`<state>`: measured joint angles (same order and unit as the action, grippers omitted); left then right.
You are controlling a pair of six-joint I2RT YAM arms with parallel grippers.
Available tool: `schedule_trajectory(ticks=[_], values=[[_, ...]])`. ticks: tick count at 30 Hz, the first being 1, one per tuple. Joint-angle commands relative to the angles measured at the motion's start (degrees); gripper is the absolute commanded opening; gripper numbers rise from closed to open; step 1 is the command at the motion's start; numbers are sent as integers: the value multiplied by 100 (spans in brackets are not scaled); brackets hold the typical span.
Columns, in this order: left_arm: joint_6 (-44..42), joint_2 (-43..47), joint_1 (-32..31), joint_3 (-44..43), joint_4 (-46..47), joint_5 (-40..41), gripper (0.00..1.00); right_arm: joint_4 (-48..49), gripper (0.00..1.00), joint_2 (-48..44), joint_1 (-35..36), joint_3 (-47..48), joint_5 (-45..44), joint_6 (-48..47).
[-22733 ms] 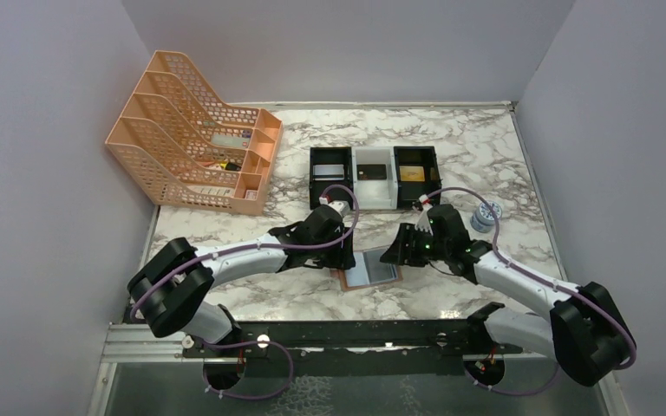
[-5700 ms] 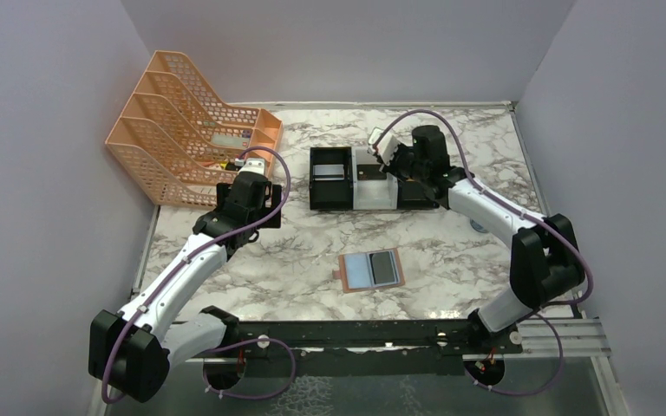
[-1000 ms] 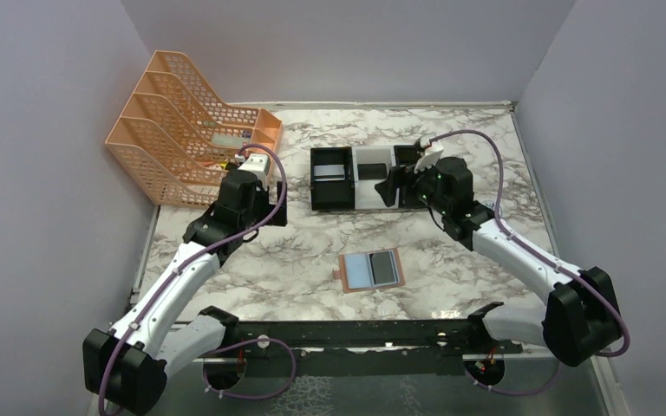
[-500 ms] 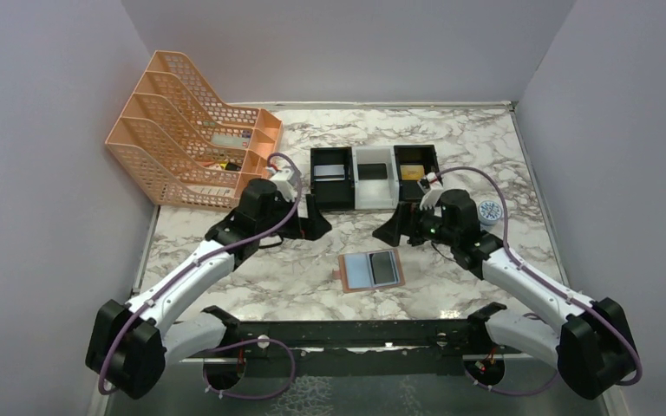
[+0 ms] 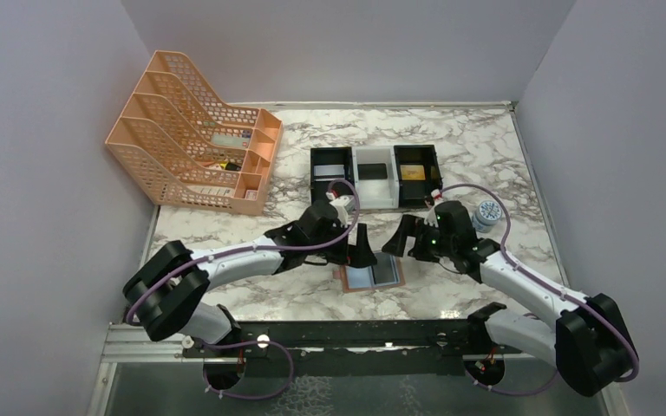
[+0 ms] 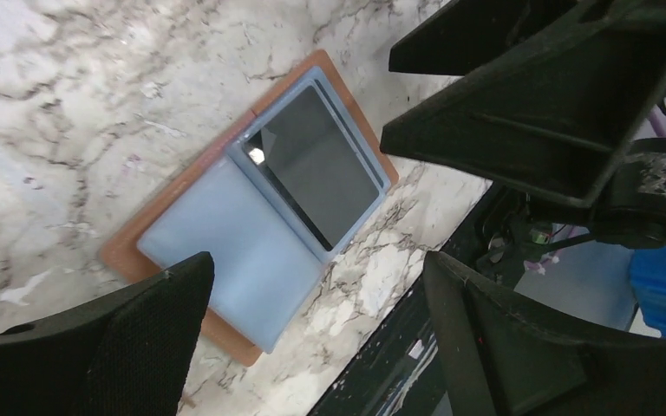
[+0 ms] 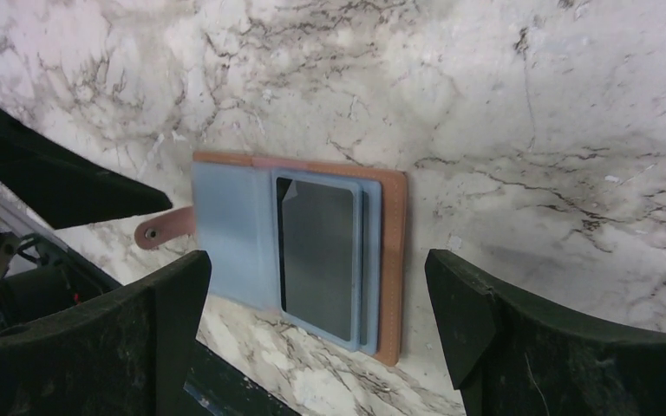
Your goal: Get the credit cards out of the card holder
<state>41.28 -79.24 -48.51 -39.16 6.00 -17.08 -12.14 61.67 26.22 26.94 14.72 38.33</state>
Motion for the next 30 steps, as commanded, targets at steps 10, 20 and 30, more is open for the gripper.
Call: schedule_trajectory(ticks=[10,20,30], values=[[794,-599,-389,-61,870,533,88,1908,100,-929,24,-1198,1223,631],[935,-569,-400,125,958,667,84,1390,81,-495,24,-993,1275,788],[1036,-778,-404,23,1000,731,83,1282,62,152,24,-823,1448,607]])
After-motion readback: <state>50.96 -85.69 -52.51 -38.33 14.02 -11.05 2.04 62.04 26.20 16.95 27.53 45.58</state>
